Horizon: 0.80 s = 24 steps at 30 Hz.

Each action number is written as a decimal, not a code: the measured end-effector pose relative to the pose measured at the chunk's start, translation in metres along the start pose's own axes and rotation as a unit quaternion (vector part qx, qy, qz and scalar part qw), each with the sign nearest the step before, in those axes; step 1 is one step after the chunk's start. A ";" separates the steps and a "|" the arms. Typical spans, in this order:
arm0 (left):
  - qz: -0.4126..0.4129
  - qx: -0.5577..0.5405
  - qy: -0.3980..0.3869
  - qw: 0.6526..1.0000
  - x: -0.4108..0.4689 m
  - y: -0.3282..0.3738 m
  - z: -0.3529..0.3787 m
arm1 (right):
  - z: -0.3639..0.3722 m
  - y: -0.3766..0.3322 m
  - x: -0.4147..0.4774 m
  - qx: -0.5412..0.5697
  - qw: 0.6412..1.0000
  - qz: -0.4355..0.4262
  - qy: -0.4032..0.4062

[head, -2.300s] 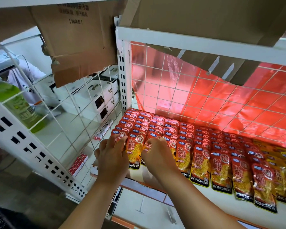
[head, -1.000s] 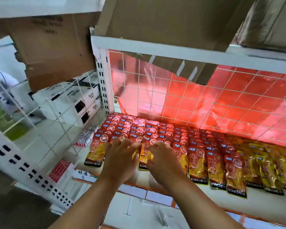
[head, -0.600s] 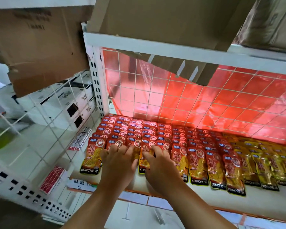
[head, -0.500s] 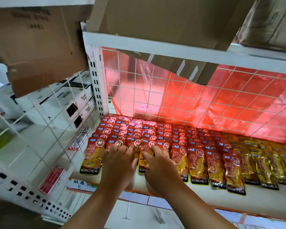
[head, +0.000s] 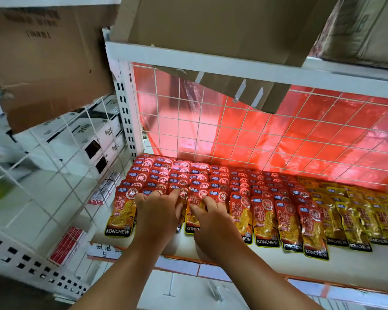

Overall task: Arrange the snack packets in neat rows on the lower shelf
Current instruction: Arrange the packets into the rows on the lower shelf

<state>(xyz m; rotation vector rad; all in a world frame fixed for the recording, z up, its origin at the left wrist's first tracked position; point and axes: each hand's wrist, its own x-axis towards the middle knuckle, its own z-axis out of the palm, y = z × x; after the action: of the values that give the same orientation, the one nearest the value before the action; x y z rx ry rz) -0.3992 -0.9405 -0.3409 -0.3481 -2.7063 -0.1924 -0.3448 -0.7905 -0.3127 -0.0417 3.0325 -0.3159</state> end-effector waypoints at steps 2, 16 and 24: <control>0.002 -0.006 0.012 1.000 0.000 0.001 -0.001 | 0.000 0.000 0.000 0.001 1.000 0.001 -0.001; -0.001 -0.024 0.003 1.000 0.006 -0.002 0.001 | 0.005 0.004 0.001 0.010 1.000 -0.002 0.013; 0.006 -0.043 0.013 0.999 0.004 -0.006 0.004 | 0.005 0.004 0.001 0.017 1.000 -0.007 0.021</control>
<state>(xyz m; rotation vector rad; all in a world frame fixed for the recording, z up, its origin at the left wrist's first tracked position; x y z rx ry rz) -0.4058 -0.9444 -0.3429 -0.3843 -2.6744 -0.3095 -0.3456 -0.7878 -0.3180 -0.0558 3.0687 -0.3731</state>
